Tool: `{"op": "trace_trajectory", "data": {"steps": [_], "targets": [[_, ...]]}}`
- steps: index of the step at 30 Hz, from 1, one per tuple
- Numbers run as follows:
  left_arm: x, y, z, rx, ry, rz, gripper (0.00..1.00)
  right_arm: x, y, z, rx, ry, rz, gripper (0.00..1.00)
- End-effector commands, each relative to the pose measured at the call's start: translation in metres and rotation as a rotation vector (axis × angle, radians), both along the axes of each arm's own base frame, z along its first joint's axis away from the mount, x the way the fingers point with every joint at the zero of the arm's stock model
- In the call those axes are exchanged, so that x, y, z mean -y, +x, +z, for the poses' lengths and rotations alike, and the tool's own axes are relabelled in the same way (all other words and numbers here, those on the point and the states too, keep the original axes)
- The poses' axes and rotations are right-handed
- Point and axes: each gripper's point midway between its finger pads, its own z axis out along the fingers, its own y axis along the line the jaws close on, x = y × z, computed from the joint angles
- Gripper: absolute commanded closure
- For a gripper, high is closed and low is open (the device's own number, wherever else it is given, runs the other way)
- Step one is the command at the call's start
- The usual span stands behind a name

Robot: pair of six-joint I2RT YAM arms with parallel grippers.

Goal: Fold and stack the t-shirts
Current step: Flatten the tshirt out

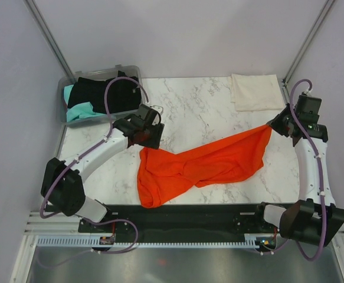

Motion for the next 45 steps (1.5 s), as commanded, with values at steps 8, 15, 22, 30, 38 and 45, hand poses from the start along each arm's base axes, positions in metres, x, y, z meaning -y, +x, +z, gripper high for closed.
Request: {"op": "trace_trajectory", "data": {"steps": [8,15,22,30,38,45], "targets": [[-0.016,-0.042,0.049,0.012,-0.139,0.043,0.39,-0.004,0.022,0.028,0.096,-0.062,0.062,1.00],[-0.023,-0.029,0.022,-0.101,-0.369,0.162,0.43,-0.011,0.025,0.028,0.092,-0.069,0.090,1.00],[-0.032,-0.002,-0.004,-0.210,-0.511,0.275,0.48,-0.015,0.028,0.028,0.090,-0.080,0.107,1.00],[-0.028,0.016,-0.023,-0.231,-0.565,0.332,0.50,-0.015,0.028,0.024,0.081,-0.087,0.112,1.00],[-0.027,0.022,-0.045,-0.266,-0.548,0.348,0.54,-0.014,0.029,0.019,0.072,-0.087,0.110,1.00],[-0.028,0.024,-0.061,-0.285,-0.529,0.360,0.55,-0.013,0.029,0.017,0.068,-0.092,0.107,1.00]]}}
